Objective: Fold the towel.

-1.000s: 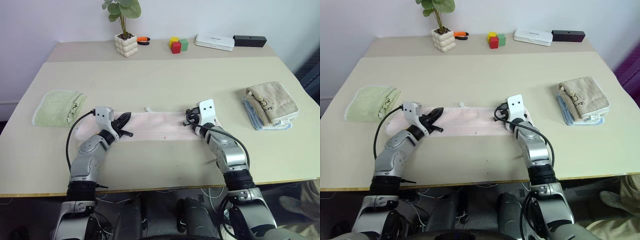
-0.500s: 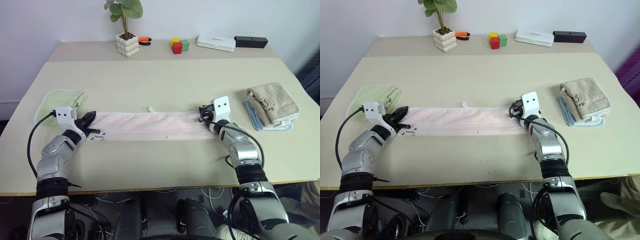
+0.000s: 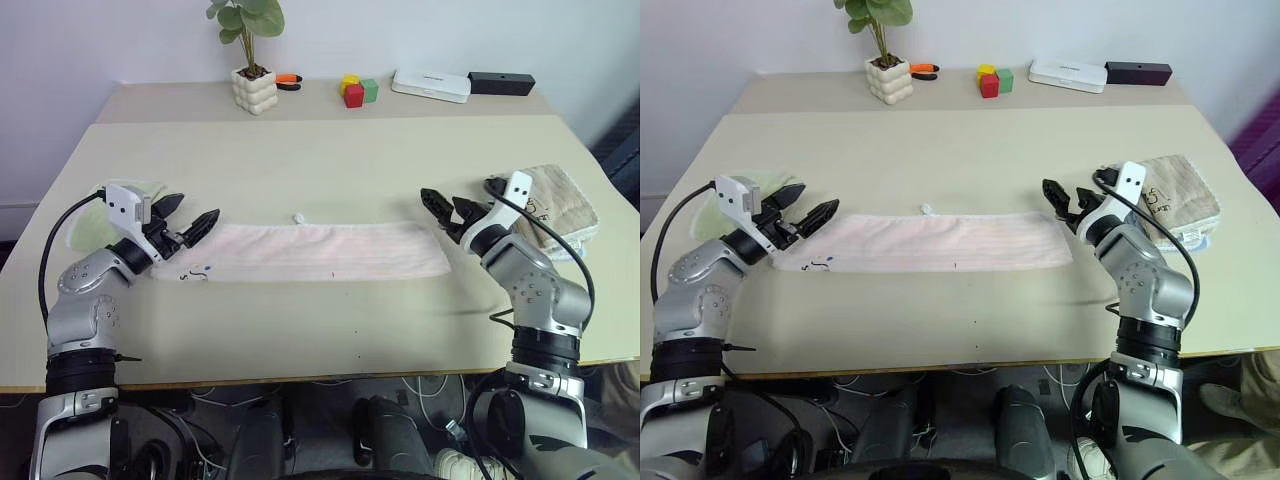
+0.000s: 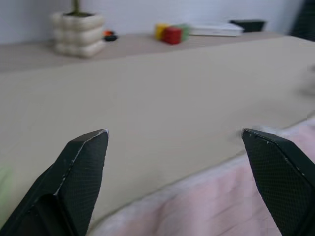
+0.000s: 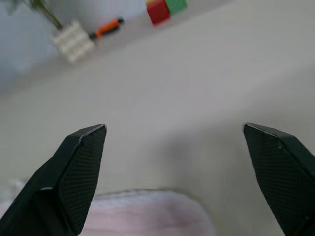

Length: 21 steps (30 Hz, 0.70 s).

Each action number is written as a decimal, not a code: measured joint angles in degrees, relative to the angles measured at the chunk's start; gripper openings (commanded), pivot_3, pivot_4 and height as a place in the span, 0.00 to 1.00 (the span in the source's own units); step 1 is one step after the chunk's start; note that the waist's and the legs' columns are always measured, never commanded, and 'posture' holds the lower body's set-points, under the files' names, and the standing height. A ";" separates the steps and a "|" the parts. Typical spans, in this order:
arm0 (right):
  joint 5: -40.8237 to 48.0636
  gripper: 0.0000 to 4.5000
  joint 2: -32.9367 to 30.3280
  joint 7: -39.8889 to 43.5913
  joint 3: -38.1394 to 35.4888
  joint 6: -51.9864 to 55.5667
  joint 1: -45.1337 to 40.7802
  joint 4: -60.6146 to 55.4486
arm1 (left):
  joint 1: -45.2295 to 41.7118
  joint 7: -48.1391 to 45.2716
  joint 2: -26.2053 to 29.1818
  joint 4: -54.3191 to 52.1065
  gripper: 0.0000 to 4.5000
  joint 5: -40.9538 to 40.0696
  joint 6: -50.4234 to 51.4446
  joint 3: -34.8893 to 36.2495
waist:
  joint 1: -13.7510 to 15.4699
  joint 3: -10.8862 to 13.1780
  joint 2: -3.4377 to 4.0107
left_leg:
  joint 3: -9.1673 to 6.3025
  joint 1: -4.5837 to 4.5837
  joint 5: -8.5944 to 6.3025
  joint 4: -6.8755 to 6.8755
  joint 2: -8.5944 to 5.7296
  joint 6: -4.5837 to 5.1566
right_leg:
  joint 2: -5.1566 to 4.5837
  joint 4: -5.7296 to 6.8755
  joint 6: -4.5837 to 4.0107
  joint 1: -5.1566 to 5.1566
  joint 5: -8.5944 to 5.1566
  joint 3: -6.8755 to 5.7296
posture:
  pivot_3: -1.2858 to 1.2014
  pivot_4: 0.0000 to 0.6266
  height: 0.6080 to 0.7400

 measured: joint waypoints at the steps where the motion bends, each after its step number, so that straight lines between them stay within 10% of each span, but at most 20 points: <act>1: 2.29 1.00 0.78 -1.66 -1.51 2.41 1.73 -2.09 | 0.01 -1.84 0.68 0.00 1.00 -0.35 0.00 -0.37 | 0.01 0.00 0.00 | 0.00 -0.01 0.00 -0.01 0.00 0.00 | 0.00 -0.02 0.00 -0.01 0.00 0.00 | 0.52 0.24 1.00; 10: 31.08 1.00 4.08 -20.27 -14.06 18.68 12.62 -12.61 | -4.04 -19.90 6.25 -0.24 1.00 -4.44 5.87 -5.73 | -0.01 0.01 0.02 | 0.00 -0.02 -0.02 -0.04 -0.01 0.02 | 0.00 -0.09 -0.01 -0.02 -0.01 0.01 | 0.52 0.24 1.00; 21: 57.00 1.00 0.63 -39.99 -11.27 10.37 23.66 -16.86 | -8.71 -31.81 6.42 3.01 1.00 -7.08 12.60 -11.09 | -0.26 0.02 0.03 | 0.00 0.00 -0.02 -0.16 -0.01 0.03 | 0.01 -0.19 -0.01 -0.03 -0.02 0.06 | 0.52 0.24 1.00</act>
